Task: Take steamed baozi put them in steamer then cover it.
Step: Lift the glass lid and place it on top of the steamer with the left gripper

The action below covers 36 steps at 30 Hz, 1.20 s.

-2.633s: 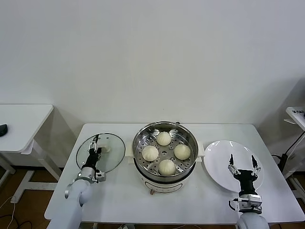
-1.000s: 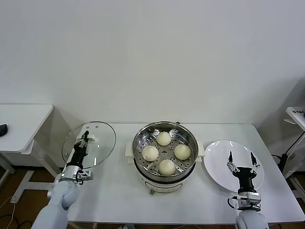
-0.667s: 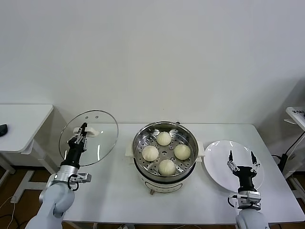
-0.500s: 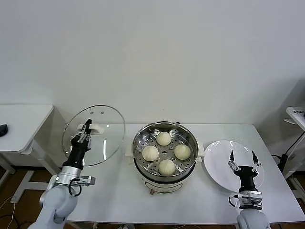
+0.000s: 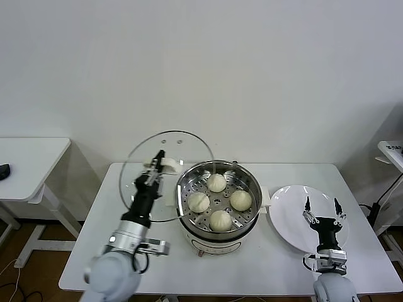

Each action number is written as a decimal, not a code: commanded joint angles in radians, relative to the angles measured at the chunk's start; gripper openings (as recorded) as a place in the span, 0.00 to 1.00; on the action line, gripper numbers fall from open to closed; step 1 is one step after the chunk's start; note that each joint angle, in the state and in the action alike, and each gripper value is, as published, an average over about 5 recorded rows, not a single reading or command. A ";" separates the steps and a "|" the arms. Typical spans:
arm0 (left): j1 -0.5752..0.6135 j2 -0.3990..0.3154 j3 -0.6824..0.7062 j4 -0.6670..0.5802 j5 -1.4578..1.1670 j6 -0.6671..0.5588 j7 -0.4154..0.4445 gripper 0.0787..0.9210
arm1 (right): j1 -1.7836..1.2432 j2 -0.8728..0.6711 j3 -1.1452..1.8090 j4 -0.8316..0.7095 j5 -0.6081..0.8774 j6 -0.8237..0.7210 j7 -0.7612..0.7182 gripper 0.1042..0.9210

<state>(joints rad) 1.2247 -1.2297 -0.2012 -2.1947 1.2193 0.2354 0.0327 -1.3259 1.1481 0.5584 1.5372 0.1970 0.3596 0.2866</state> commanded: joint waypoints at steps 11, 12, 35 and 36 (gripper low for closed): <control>-0.149 -0.160 0.344 0.203 0.267 0.261 0.251 0.13 | 0.024 0.013 -0.002 -0.041 0.000 0.007 -0.004 0.88; -0.152 -0.166 0.347 0.207 0.266 0.268 0.251 0.13 | 0.025 0.013 -0.002 -0.041 0.000 0.006 -0.004 0.88; -0.213 -0.276 0.399 0.333 0.336 0.280 0.216 0.13 | 0.036 0.020 0.001 -0.057 0.005 -0.022 -0.004 0.88; -0.215 -0.279 0.399 0.341 0.338 0.280 0.213 0.13 | 0.036 0.020 0.001 -0.057 0.006 -0.023 -0.004 0.88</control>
<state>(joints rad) 1.0279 -1.4706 0.1792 -1.9213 1.5256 0.5029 0.2626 -1.2914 1.1675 0.5584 1.4830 0.2001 0.3438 0.2824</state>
